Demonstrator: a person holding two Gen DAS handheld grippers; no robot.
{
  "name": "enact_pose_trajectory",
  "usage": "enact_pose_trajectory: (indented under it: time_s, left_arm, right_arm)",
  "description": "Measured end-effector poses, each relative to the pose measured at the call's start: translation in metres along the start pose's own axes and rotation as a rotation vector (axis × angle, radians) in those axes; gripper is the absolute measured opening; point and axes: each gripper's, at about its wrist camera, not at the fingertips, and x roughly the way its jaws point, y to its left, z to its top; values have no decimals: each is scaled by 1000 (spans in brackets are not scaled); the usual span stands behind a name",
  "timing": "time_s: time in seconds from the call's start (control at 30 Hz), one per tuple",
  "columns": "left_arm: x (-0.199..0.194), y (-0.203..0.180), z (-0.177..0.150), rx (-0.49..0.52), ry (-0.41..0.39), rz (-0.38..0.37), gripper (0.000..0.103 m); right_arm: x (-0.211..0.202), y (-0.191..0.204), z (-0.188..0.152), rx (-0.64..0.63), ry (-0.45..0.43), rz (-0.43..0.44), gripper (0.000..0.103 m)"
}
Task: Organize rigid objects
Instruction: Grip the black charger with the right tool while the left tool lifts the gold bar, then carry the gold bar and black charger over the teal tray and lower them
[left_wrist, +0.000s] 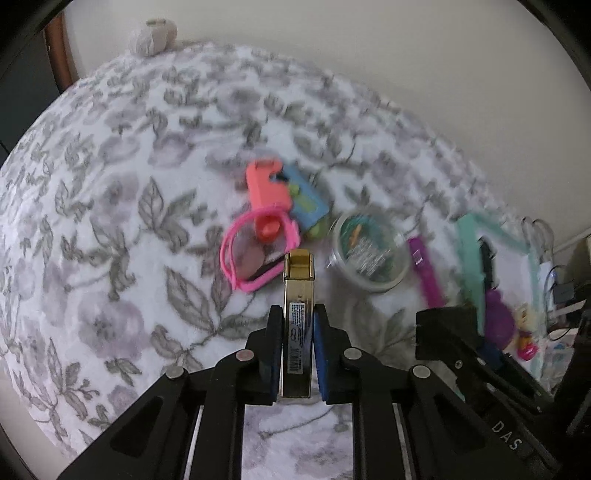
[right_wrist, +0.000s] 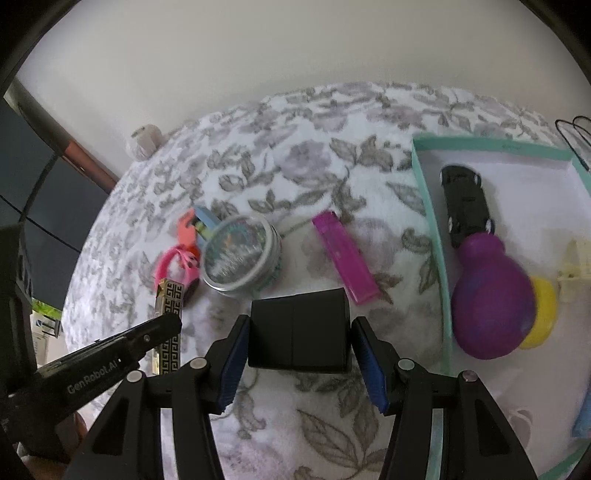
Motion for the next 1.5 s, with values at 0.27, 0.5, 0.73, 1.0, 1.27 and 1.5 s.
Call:
enact_pose_trajectory:
  time_s: [0.27, 0.5, 0.73, 1.0, 1.27, 1.5]
  left_arm:
    - [-70, -28, 11, 57, -179, -98, 16]
    - [-81, -82, -3, 174, -201, -178, 16]
    - [-67, -153, -34, 327, -152, -237, 16]
    - [-39, -212, -66, 446, -79, -261, 16]
    - [-2, -238, -93, 508, 8, -257, 16]
    - [17, -246, -104, 528, 37, -235, 16]
  right_arm:
    - [-63, -14, 19, -8, -134, -55, 58]
    - [-99, -61, 25, 59, -186, -131, 58]
    - [-133, -112, 19, 113, -199, -220, 58]
    - [-157, -160, 11, 168, -191, -282, 58]
    - [-135, -182, 2, 195, -97, -253, 58]
    - [-114, -186, -3, 191, -30, -255, 58]
